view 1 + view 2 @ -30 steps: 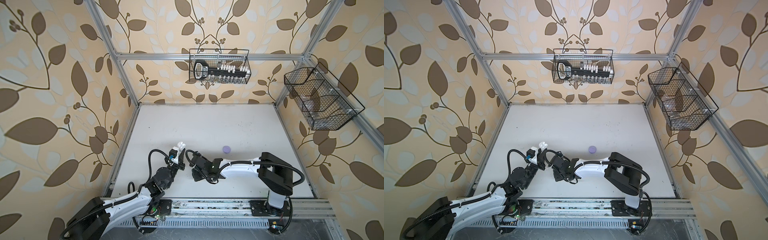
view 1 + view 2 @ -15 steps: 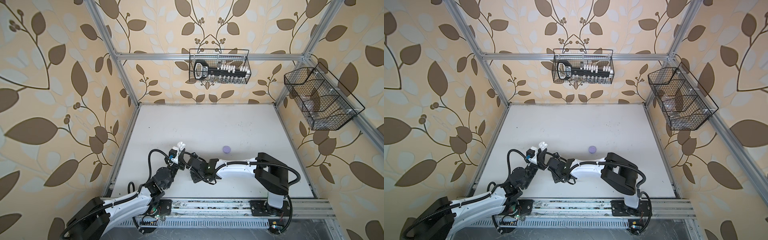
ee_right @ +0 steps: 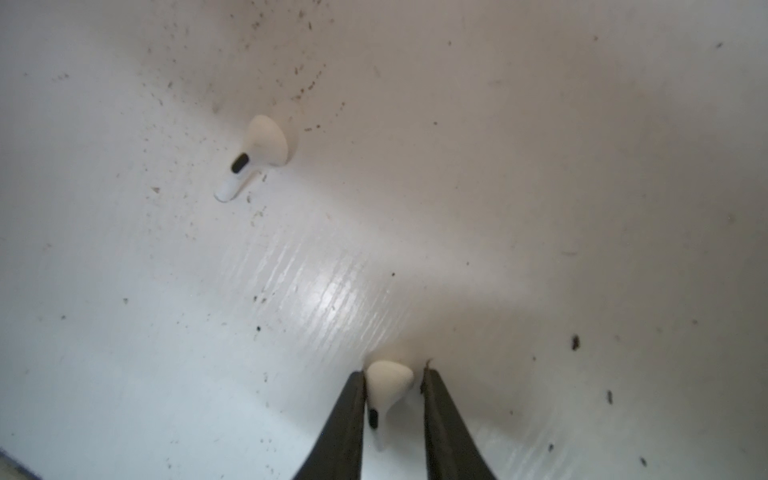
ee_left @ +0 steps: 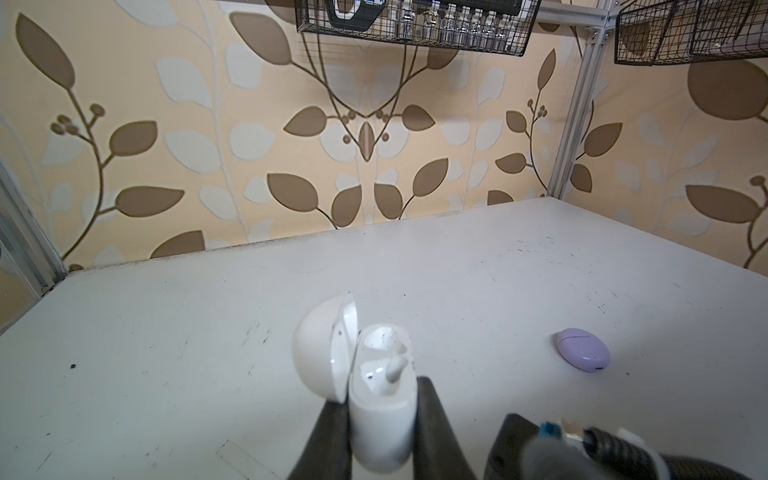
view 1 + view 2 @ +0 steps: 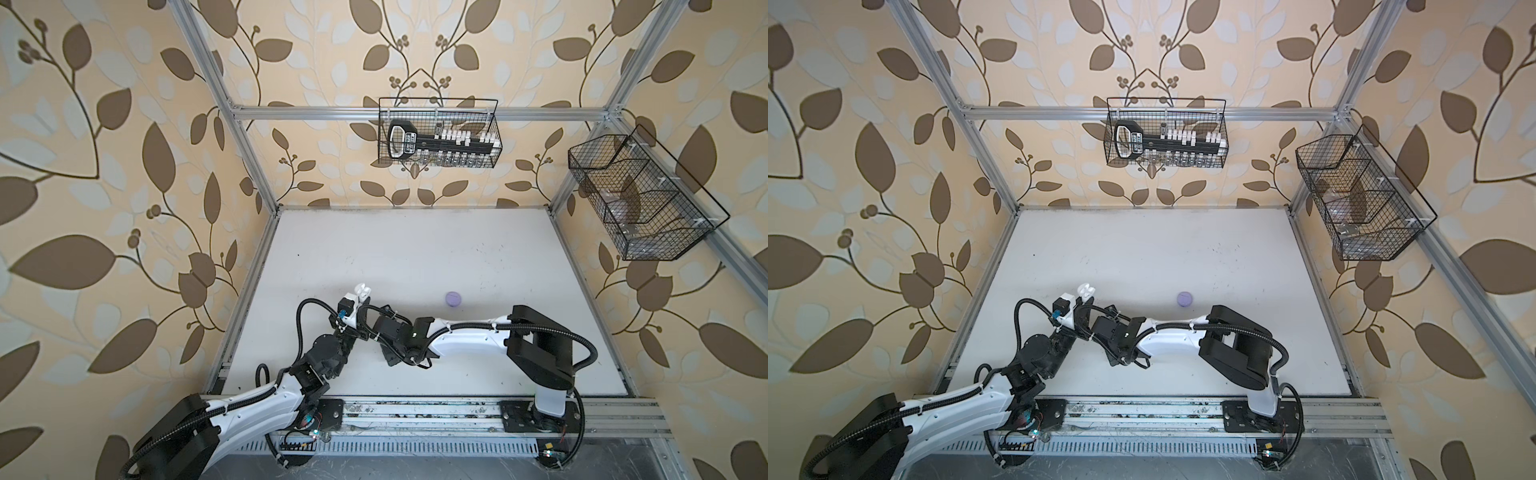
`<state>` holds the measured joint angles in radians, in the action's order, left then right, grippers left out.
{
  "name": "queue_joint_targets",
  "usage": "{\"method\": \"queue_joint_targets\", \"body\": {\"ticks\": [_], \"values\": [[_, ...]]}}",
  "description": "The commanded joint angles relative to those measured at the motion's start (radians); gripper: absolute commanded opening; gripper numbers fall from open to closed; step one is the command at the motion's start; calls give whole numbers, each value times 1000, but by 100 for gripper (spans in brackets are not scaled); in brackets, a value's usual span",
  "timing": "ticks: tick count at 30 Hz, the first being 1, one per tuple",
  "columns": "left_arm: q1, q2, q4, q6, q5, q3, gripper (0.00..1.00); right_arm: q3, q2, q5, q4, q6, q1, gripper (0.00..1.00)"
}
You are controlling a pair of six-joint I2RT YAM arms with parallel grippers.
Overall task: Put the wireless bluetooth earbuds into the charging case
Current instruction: 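Lower the right gripper onto the nearer white stem earbud and close, then lift the earbud with the right gripper and carry it toward the case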
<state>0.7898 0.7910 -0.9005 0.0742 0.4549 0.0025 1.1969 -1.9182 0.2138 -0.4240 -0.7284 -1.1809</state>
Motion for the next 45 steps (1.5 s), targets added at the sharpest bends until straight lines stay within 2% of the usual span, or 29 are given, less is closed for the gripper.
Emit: {"method": "queue_joint_targets", "body": {"ticks": [1, 18, 29, 38, 41, 45], "values": [[-11, -12, -37, -13, 28, -54, 0, 28, -21, 19, -32, 3, -8, 25], [-10, -11, -35, -14, 33, -54, 0, 41, -35, 27, -44, 21, -9, 24], [-11, -30, -9, -19, 90, -55, 0, 40, -43, 13, -21, 15, -4, 23], [-11, -28, -11, -19, 93, -55, 0, 40, -49, 3, -15, 21, -3, 22], [-10, -26, -12, -19, 91, -55, 0, 40, -53, 1, -15, 24, -3, 16], [-11, -26, -14, -19, 89, -55, 0, 40, -48, 2, -16, 26, -3, 15]]}}
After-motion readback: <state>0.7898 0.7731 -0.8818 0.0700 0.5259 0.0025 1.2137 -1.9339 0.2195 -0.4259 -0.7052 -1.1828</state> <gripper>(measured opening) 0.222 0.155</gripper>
